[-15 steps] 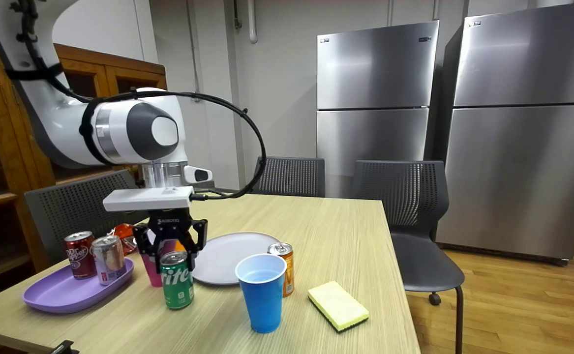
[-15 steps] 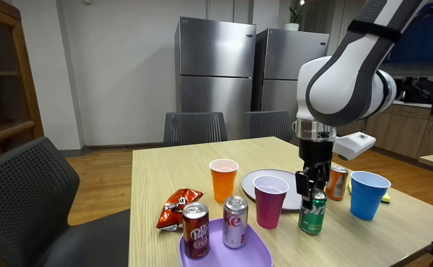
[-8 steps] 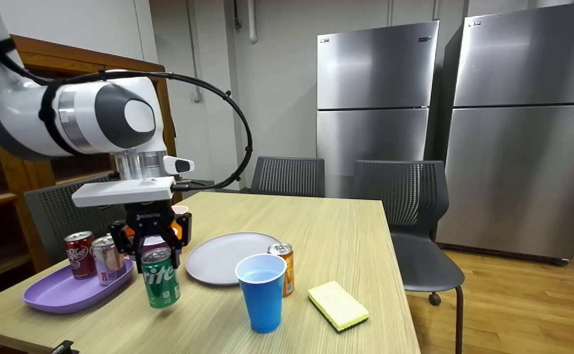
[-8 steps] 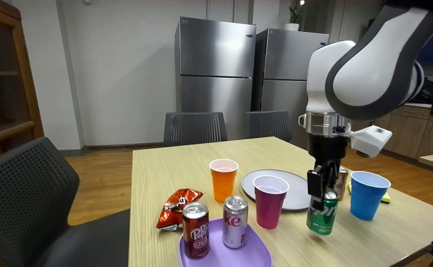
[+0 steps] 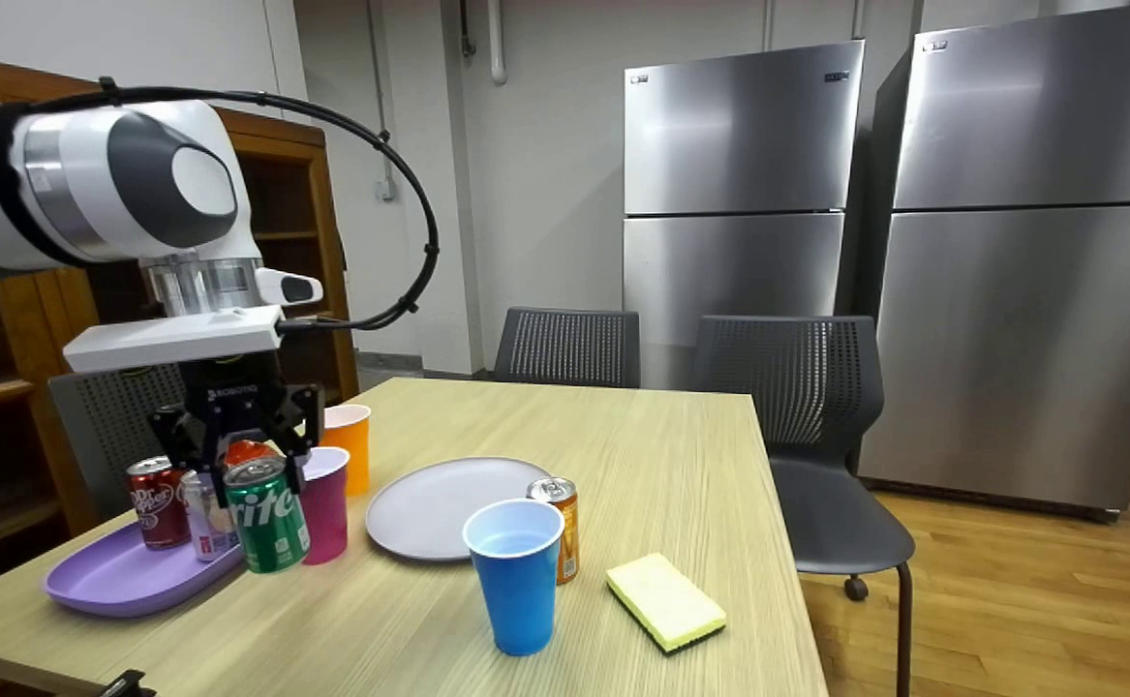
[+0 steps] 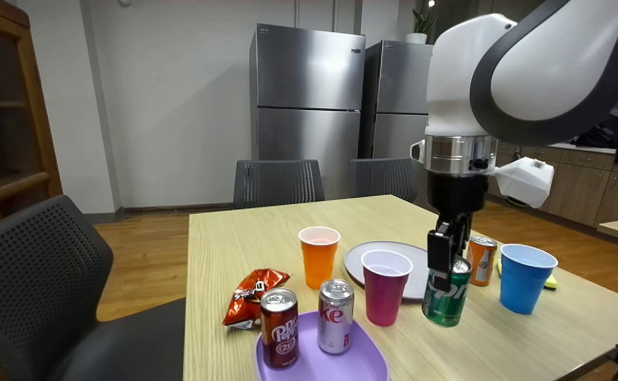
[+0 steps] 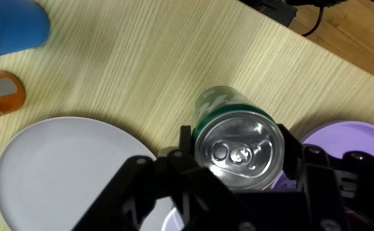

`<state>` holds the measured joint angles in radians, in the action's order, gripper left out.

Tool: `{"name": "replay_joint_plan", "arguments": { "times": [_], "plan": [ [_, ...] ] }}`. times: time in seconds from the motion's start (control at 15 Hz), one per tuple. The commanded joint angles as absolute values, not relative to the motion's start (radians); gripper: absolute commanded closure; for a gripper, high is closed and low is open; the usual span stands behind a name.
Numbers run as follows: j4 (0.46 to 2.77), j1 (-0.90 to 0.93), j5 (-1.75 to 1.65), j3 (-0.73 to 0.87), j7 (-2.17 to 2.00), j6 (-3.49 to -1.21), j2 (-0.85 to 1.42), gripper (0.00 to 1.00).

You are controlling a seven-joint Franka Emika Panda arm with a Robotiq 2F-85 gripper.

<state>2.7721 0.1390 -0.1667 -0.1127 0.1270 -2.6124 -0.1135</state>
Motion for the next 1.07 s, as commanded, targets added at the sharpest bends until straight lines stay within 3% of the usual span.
{"name": "replay_joint_plan", "arguments": {
  "times": [0.0,1.0],
  "plan": [
    [2.781,0.183,-0.157,-0.174,0.050,-2.537,-0.201,0.62],
    [2.672,0.329,-0.107,-0.341,-0.161,-2.413,-0.168,0.62]
  ]
}}
